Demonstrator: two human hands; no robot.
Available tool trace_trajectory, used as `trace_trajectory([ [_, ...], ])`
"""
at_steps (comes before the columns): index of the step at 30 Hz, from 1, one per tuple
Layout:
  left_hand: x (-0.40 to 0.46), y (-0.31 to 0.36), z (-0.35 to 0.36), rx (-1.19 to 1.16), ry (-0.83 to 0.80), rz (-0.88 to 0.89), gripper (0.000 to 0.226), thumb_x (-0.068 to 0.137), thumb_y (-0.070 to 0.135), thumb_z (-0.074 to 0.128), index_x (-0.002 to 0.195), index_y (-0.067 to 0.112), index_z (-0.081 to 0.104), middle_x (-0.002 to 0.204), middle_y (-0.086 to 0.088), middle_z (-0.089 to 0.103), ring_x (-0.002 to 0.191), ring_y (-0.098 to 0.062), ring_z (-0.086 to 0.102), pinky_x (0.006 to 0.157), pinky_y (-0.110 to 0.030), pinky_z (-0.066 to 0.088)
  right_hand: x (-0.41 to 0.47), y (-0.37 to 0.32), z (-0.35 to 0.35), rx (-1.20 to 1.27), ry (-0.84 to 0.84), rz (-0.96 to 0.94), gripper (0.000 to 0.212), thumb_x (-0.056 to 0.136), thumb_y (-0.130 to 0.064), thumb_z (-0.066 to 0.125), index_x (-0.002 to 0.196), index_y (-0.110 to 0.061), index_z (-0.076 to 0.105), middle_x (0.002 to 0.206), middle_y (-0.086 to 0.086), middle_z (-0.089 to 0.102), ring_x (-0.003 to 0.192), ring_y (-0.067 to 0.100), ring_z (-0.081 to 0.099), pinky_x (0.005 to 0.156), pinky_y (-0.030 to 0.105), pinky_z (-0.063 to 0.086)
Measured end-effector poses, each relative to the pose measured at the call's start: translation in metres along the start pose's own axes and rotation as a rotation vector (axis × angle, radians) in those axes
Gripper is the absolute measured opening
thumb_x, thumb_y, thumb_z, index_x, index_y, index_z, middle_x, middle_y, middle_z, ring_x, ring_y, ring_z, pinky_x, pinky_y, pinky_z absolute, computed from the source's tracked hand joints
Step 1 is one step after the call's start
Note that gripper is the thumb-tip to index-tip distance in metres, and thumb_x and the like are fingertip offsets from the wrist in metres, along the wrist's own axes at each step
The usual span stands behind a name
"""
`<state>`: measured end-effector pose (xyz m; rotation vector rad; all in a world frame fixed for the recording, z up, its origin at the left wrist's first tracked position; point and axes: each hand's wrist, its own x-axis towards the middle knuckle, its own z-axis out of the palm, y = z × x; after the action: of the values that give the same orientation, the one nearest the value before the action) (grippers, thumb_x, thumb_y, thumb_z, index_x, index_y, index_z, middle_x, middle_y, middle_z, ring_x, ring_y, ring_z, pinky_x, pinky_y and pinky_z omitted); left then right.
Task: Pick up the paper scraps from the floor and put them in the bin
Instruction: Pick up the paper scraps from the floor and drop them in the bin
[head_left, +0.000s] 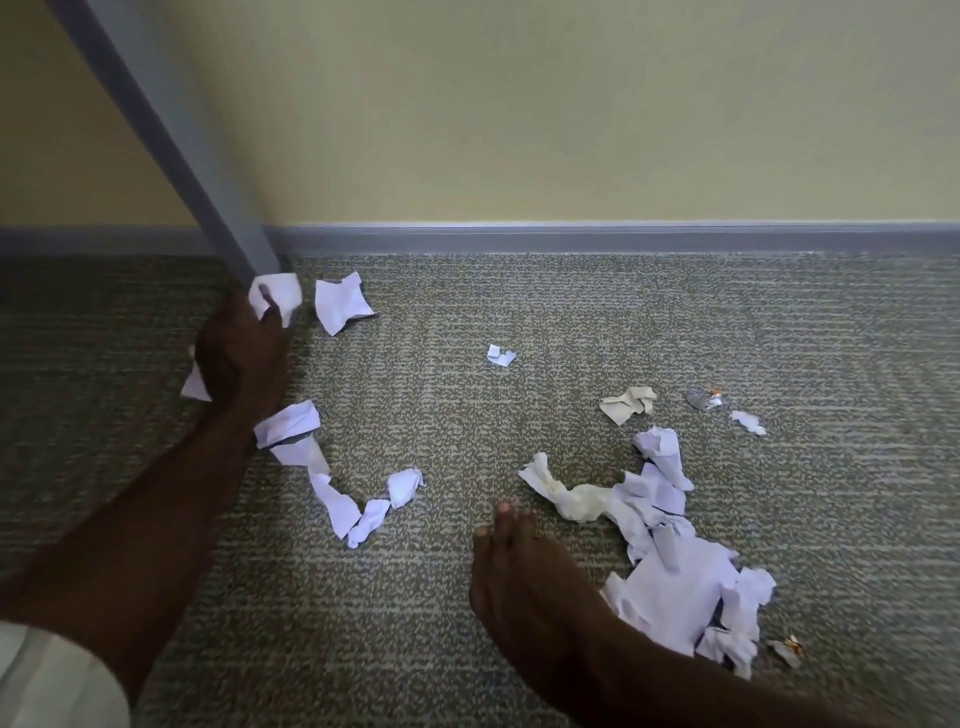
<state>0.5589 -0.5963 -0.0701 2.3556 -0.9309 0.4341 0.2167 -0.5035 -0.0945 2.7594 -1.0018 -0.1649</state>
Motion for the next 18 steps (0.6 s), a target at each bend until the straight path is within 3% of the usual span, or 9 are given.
trace_trajectory([
  [3, 0.009, -0.007, 0.002, 0.106, -0.047, 0.013, 0.044, 0.1, 0.036, 0.038, 0.108, -0.001, 0.062, 0.109, -0.031, 0.061, 0.103, -0.047, 0.057, 0.087, -0.05, 0.043, -0.001, 0.002, -0.01, -0.023, 0.025, -0.049, 0.083, 0.096, 0.003, -0.005, 0.09, 0.001, 0.078, 0.092, 0.032, 0.071, 0.072, 0.043, 0.071, 0.045, 0.028, 0.049],
  [5, 0.006, -0.019, 0.005, 0.201, -0.163, -0.06, 0.047, 0.099, 0.038, 0.042, 0.121, -0.001, 0.056, 0.131, -0.036, 0.047, 0.126, -0.051, 0.04, 0.104, -0.061, 0.03, -0.002, 0.001, -0.014, -0.036, 0.011, -0.041, 0.067, 0.093, 0.002, 0.011, 0.088, 0.001, 0.078, 0.091, 0.031, 0.071, 0.07, 0.043, 0.071, 0.043, 0.028, 0.047],
  [7, 0.0, -0.031, 0.009, 0.211, -0.3, -0.161, 0.058, 0.099, 0.044, 0.045, 0.133, -0.004, 0.048, 0.146, -0.038, 0.031, 0.138, -0.055, 0.024, 0.112, -0.067, 0.016, 0.0, 0.001, -0.019, -0.022, -0.057, -0.027, 0.051, 0.079, -0.008, 0.028, 0.085, 0.001, 0.079, 0.09, 0.031, 0.071, 0.069, 0.042, 0.07, 0.04, 0.028, 0.046],
  [9, -0.006, -0.043, 0.009, 0.194, -0.315, -0.188, 0.062, 0.097, 0.047, 0.048, 0.133, -0.004, 0.05, 0.145, -0.038, 0.032, 0.137, -0.054, 0.026, 0.113, -0.064, 0.017, 0.0, 0.003, -0.025, 0.0, -0.055, -0.032, 0.051, 0.072, -0.01, 0.03, 0.08, -0.001, 0.079, 0.087, 0.03, 0.072, 0.068, 0.043, 0.07, 0.039, 0.028, 0.046],
  [15, -0.022, -0.063, -0.003, 0.171, -0.113, -0.233, 0.061, 0.094, 0.049, 0.048, 0.121, -0.005, 0.058, 0.144, -0.031, 0.035, 0.136, -0.05, 0.029, 0.112, -0.061, 0.019, -0.004, 0.01, -0.036, 0.028, -0.005, -0.104, 0.051, 0.069, -0.004, 0.028, 0.071, -0.004, 0.078, 0.083, 0.031, 0.071, 0.07, 0.049, 0.069, 0.039, 0.034, 0.047],
  [18, -0.019, -0.082, -0.011, 0.096, -0.192, -0.365, 0.075, 0.087, 0.063, 0.044, 0.125, 0.0, 0.056, 0.141, -0.032, 0.043, 0.138, -0.048, 0.03, 0.115, -0.062, 0.017, -0.003, 0.008, -0.036, 0.06, -0.032, -0.088, 0.051, 0.068, -0.004, 0.027, 0.068, -0.004, 0.078, 0.08, 0.033, 0.07, 0.068, 0.049, 0.068, 0.04, 0.033, 0.047],
])
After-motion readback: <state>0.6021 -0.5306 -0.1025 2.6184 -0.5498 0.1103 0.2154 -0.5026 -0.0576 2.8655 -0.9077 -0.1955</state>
